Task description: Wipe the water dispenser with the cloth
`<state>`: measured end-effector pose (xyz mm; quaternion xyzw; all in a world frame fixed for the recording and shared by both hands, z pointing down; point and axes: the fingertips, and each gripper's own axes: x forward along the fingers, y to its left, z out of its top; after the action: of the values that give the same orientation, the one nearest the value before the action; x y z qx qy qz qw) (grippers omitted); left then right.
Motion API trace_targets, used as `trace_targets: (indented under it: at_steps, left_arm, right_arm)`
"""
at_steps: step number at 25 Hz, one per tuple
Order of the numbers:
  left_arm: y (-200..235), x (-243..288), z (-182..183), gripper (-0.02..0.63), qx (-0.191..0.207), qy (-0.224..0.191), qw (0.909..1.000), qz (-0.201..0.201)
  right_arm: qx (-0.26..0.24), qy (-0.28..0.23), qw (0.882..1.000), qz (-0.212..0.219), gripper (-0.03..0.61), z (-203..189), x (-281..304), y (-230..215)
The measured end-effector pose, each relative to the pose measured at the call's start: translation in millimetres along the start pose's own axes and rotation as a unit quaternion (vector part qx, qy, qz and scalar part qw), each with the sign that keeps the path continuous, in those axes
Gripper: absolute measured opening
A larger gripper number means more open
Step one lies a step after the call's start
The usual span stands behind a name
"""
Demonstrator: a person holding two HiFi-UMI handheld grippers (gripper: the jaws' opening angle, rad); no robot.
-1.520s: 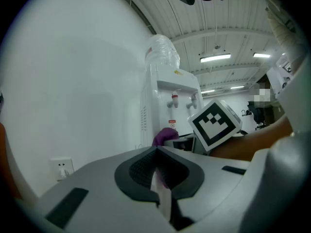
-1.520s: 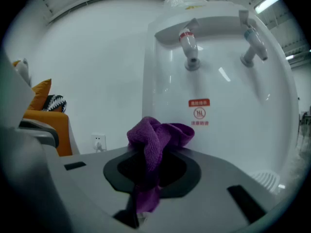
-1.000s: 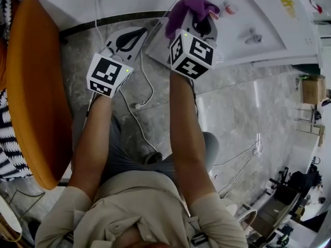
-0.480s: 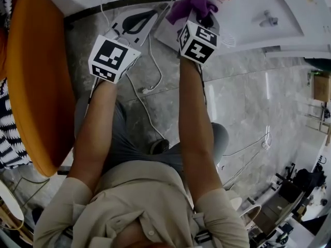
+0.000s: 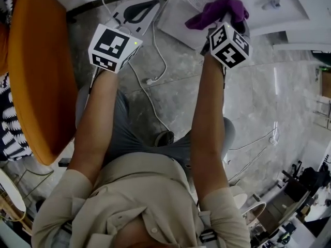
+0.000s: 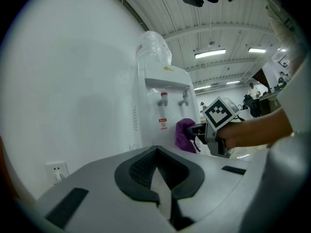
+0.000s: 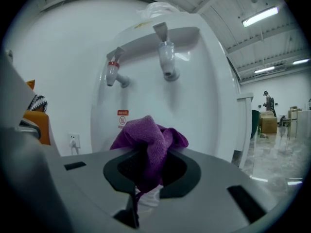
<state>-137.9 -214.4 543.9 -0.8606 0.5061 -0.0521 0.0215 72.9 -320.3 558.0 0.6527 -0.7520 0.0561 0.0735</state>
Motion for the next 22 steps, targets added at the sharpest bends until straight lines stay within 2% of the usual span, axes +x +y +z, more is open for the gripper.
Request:
trace_targets:
  at_steps: [7, 13, 22]
  left_arm:
    - [-2.8, 2.9, -1.7, 0.015, 0.013, 0.014, 0.9998, -0.002]
    - [-13.1, 0.2, -1.1, 0.015, 0.021, 0.040, 0.9989, -0.010]
    - [-55.9, -9.6, 2.8, 0.015, -0.026, 0.080, 0.9956, -0.040]
  right_arm:
    - [0.014, -0.031, 0.999, 0.018, 0.072, 14.0, -23.0, -20.9]
    - [-0.044, -0.051, 0.997, 0.027, 0.072, 28.2, -51.0, -15.0]
    - [-0.083, -0.025, 0.995, 0.054, 0.072, 35.6, -89.8, -21.2]
